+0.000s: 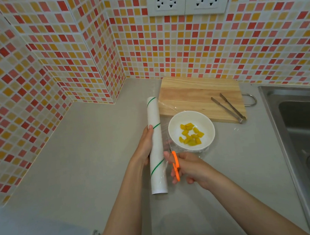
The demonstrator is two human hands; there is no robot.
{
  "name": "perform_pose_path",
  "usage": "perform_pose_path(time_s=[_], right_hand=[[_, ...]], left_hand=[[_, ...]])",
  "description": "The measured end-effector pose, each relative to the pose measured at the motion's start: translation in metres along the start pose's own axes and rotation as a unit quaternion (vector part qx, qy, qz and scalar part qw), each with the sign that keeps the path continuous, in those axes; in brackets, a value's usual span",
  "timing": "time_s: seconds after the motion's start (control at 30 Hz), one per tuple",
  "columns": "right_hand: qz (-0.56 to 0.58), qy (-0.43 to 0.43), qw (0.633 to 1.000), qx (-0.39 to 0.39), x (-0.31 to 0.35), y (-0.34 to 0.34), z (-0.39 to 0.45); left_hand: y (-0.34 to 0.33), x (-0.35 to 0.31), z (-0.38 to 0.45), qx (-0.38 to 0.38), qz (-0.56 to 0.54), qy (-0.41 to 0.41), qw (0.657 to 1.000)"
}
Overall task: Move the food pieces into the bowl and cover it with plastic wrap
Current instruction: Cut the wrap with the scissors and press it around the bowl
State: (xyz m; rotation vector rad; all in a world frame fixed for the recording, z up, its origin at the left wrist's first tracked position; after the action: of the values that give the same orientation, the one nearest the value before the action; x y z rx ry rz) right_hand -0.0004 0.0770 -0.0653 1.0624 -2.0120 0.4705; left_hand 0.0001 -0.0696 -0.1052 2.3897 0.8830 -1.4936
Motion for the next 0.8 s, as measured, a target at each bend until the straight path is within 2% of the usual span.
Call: perform_pose_path(time_s=[0.17, 0.5, 0.8], right_hand=[[0.015, 0.010, 0.999, -0.037, 0.005, 0.005, 0.006], [0.056, 0.028, 0.996, -0.062, 0.016, 0.011, 0.017], [0.095, 0.017, 0.991, -0.092, 0.030, 0.021, 0.032]], left_hand=[[0.000, -0.006, 0.002, -0.014, 0.053, -0.016, 0.998], [-0.011, -0.002, -0.003, 0.005, 0.035, 0.007, 0.999], [-0.030, 0.000, -0.005, 0.062, 0.043, 0.001, 0.997]])
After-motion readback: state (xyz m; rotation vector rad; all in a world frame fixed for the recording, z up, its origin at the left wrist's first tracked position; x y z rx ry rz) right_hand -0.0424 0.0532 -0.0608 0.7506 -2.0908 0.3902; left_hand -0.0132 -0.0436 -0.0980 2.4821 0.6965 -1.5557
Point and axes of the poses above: each hand's wrist, its own z-axis towards the middle knuckle, its own y-axis out of the back of the hand, x = y × z, the point moved 9 cm from there along z, towards the middle knuckle, and after that the axes turned 6 degrees about z, right-handed, at the moved point
